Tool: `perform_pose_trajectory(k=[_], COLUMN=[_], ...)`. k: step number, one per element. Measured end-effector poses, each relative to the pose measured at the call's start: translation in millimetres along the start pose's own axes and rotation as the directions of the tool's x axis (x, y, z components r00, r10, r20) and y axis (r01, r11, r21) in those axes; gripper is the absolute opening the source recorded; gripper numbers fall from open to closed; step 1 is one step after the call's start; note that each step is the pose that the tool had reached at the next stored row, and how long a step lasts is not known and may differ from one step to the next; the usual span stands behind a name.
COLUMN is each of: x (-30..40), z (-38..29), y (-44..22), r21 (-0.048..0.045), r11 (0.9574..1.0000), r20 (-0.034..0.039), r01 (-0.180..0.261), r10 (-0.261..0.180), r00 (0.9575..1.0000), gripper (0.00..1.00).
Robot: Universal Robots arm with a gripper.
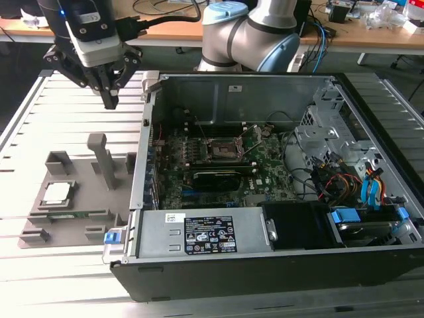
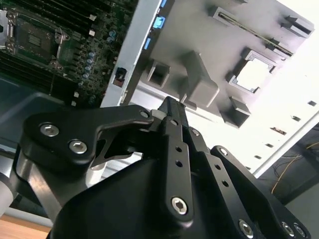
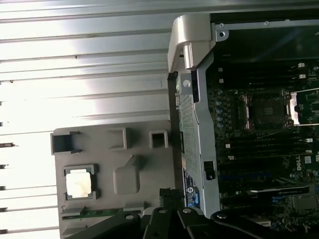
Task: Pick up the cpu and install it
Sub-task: 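Reach for the cpu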
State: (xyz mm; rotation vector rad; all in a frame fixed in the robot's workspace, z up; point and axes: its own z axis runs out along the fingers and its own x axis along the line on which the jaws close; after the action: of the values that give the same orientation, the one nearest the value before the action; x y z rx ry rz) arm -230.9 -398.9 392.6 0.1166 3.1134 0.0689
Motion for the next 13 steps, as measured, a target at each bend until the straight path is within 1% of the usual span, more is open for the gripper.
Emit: perform_pose_trajectory(k=[2, 5, 7, 8, 10, 12, 13], x=[3.2, 12.6, 16.3, 19.2, 28.6, 32.5, 36.0], z=[-0.1, -0.3, -0.4, -0.4, -0.7, -0.7, -0.8], y=[-0.2, -1.0, -1.2, -1.4, -2.1, -2.4, -2.7], r21=[0.0001, 0.0, 0.0001, 0.0001, 0.0, 0.0, 0.0], r11=[1.0, 1.0, 1.0, 1.0, 1.0, 1.0, 1.0], r20=[-0.0001, 0.0, -0.0001, 0.0, 0.0, 0.0, 0.0], r01=[0.0, 0.0, 0.0, 0.0, 0.0, 0.0, 0.0], r10=[0.0, 0.0, 0.0, 0.0, 0.0, 0.0, 0.0], r00=[1.0, 1.0, 1.0, 1.0, 1.0, 1.0, 1.0], gripper=[0.11, 0.11, 0.11, 0.11, 0.11, 0.11, 0.11])
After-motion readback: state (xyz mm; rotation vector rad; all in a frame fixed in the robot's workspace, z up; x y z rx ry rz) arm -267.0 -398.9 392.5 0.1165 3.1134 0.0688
